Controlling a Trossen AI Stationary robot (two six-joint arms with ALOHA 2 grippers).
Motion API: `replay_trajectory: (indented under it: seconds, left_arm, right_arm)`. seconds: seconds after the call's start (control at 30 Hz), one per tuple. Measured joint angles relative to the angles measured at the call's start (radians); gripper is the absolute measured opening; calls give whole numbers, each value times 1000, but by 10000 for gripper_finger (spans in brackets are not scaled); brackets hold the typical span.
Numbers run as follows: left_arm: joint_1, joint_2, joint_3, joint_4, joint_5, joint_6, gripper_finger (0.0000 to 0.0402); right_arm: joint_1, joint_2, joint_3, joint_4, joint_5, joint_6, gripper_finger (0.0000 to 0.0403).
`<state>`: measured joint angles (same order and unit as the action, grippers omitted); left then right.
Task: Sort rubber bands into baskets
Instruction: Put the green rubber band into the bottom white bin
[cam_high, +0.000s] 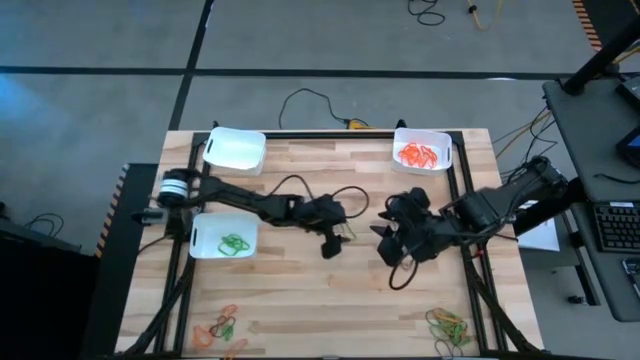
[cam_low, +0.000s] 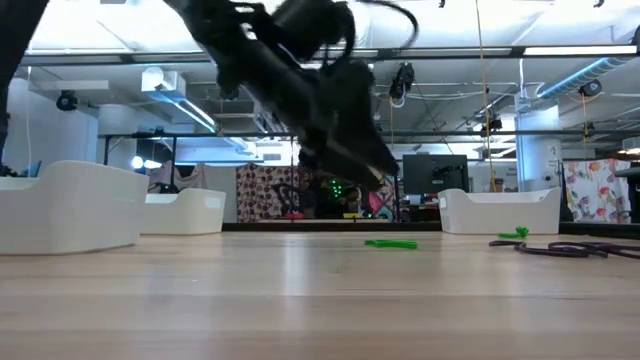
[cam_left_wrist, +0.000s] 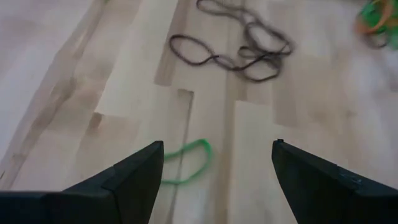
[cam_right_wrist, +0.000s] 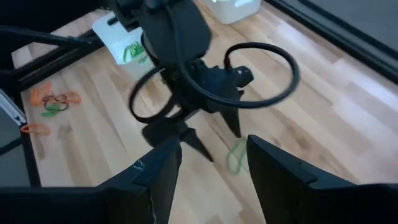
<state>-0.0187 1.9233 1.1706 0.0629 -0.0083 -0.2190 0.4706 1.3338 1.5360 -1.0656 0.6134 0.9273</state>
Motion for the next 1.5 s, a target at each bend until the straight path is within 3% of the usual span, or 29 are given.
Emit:
replay_trajectory:
  seconds: [0.23, 0.53, 0.77, 0.97, 1.03, 1.1, 1.3, 1.5]
  left_arm:
    - [29, 153, 135, -42, -1, 3, 282]
    - [21, 282, 319, -359, 45, 138, 263]
    - [-25, 286, 301, -388, -61, 107, 190]
    - [-50, 284, 294, -410, -85, 33, 77]
    - [-55, 278, 293, -424, -85, 16, 30]
    - [-58, 262, 291, -444, -86, 15, 10]
    - [-76, 143, 263, -588, -113, 26, 2]
    - [-99, -91, 198, -664, -214, 22, 0]
  right_arm:
    - [52, 9, 0, -63, -1, 107, 178]
    - [69, 8, 0, -64, -1, 123, 178]
    - [68, 8, 0, -67, 14, 121, 178]
    - [68, 8, -1, -67, 18, 119, 178]
    - [68, 8, -1, -67, 19, 119, 178]
    - [68, 8, -1, -67, 18, 119, 178]
    - [68, 8, -1, -67, 19, 117, 178]
    - [68, 8, -2, -70, 69, 91, 178]
